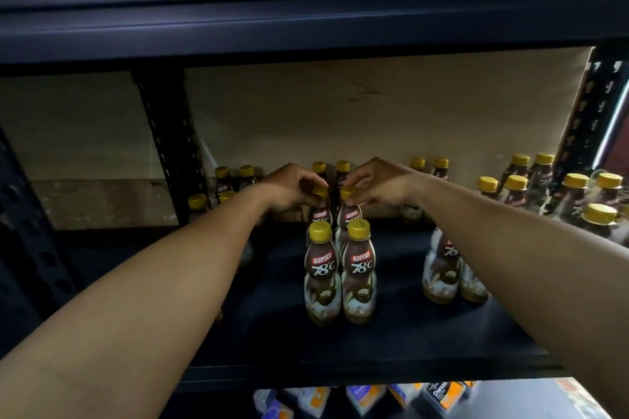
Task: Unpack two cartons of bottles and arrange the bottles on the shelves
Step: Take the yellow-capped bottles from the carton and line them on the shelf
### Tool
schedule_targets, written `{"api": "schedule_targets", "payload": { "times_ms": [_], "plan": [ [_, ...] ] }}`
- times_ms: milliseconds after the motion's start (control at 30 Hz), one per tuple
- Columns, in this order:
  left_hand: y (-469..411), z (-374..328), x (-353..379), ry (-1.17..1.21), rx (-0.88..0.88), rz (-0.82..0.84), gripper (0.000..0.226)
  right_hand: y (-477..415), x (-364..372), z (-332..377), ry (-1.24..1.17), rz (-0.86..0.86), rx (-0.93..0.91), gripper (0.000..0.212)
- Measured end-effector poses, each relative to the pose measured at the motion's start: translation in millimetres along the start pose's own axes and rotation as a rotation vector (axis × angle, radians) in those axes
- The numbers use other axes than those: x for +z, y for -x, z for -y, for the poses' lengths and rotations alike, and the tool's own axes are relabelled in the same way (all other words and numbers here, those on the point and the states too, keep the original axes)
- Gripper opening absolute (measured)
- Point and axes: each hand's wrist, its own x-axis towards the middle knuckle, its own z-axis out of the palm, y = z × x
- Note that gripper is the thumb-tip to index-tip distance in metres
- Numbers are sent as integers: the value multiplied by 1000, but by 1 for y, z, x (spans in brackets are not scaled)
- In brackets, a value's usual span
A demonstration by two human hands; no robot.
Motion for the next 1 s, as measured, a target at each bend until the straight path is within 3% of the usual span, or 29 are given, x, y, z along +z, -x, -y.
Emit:
{"api": "schedule_targets", "payload": {
  "times_ms": [500,767,1000],
  "plan": [
    [5,-7,1,-4,-19,-10,45,-2,1,-3,38,-1,0,42],
    [13,-12,-2,-11,-33,-25,55,5,-2,-1,92,-13,7,57],
    [29,-24,-11,-23,-12,-106,47,23,-20,1,44,-22,18,39]
  ]
}}
